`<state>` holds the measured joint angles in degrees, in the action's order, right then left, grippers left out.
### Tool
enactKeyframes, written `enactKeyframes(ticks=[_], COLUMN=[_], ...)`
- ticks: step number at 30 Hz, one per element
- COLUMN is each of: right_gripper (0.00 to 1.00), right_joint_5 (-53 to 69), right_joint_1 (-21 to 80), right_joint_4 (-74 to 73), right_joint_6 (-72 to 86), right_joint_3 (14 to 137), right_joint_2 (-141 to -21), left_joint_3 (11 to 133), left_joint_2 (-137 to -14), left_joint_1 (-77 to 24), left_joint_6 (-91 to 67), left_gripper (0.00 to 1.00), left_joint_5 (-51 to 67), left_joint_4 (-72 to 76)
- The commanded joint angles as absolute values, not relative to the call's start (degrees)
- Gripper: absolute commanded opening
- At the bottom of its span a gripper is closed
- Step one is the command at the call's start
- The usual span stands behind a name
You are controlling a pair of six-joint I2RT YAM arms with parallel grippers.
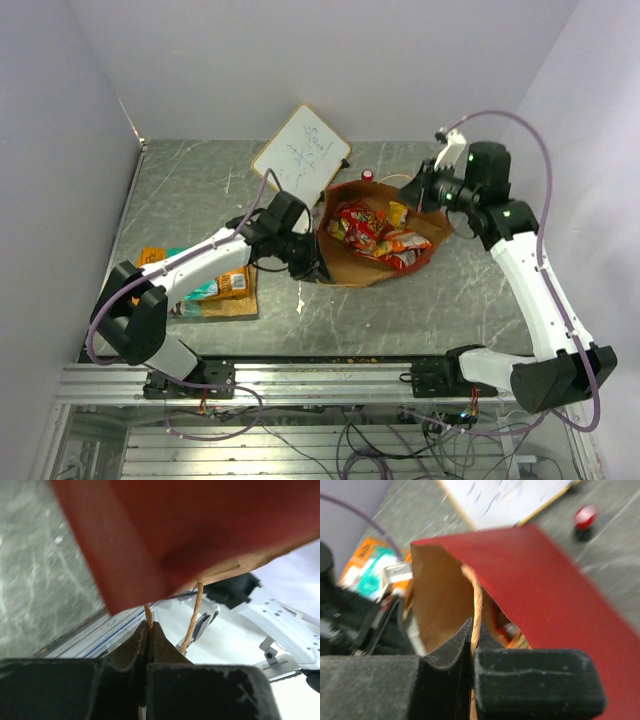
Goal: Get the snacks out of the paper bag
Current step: Adjust the paper bag at the center of the board.
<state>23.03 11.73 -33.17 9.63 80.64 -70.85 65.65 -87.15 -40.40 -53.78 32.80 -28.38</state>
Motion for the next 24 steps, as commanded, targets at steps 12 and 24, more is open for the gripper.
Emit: enactKeyframes(ticks=[12, 24], right_gripper=[0.00, 0.00], right_joint_5=[44.3, 44.5], right_joint_1=[12.4, 12.5], right_joint_4=[-25.1, -23.6], right_joint_6=[25.6, 31.7], right_joint_3=[67.9, 68.8], right_joint_2=[-61.5, -59.4], left_joint_3=[63.1, 65.3], left_joint_2=[-66.3, -70.7], left_joint_1=[-42.4, -59.3], left_joint_6=[-46.0, -48.3], left_gripper=[0.69, 0.83], left_joint_5=[19.4, 2.9], left_joint_4=[-40.0, -16.8])
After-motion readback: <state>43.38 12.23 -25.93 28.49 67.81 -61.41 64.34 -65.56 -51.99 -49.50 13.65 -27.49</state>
